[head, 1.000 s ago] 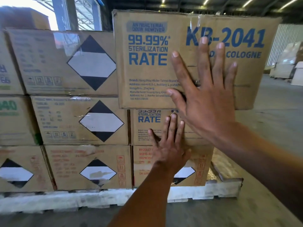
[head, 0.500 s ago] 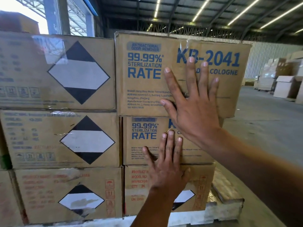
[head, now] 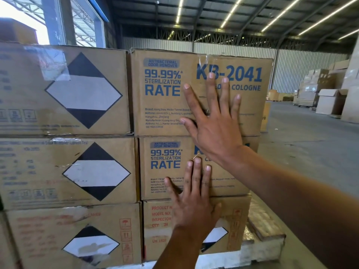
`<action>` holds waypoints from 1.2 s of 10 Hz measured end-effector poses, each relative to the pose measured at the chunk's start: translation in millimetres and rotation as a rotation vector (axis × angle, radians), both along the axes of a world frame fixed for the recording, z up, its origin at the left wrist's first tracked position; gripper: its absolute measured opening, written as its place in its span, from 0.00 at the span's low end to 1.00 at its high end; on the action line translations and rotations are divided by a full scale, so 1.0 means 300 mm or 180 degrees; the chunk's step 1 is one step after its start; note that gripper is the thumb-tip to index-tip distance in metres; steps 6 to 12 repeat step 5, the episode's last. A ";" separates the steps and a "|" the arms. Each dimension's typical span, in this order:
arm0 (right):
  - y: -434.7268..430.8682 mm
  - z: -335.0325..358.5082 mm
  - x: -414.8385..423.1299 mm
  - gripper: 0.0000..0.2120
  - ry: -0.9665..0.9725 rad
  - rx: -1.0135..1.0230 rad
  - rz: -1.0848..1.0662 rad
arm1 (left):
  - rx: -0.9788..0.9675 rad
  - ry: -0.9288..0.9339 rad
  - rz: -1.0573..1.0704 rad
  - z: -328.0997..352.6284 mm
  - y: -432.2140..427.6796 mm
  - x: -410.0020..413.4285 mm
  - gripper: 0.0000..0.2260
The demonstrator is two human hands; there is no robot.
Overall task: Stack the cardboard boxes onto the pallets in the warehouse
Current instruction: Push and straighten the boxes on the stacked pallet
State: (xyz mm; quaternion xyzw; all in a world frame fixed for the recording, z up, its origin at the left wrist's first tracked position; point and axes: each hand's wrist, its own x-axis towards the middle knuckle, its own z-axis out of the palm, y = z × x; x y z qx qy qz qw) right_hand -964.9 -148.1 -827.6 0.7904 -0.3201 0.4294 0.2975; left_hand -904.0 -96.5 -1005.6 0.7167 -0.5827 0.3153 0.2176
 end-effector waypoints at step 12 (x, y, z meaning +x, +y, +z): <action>0.094 0.067 -0.076 0.37 0.0560 0.0823 0.0160 | 0.0022 -0.0112 -0.0128 0.025 0.059 0.001 0.41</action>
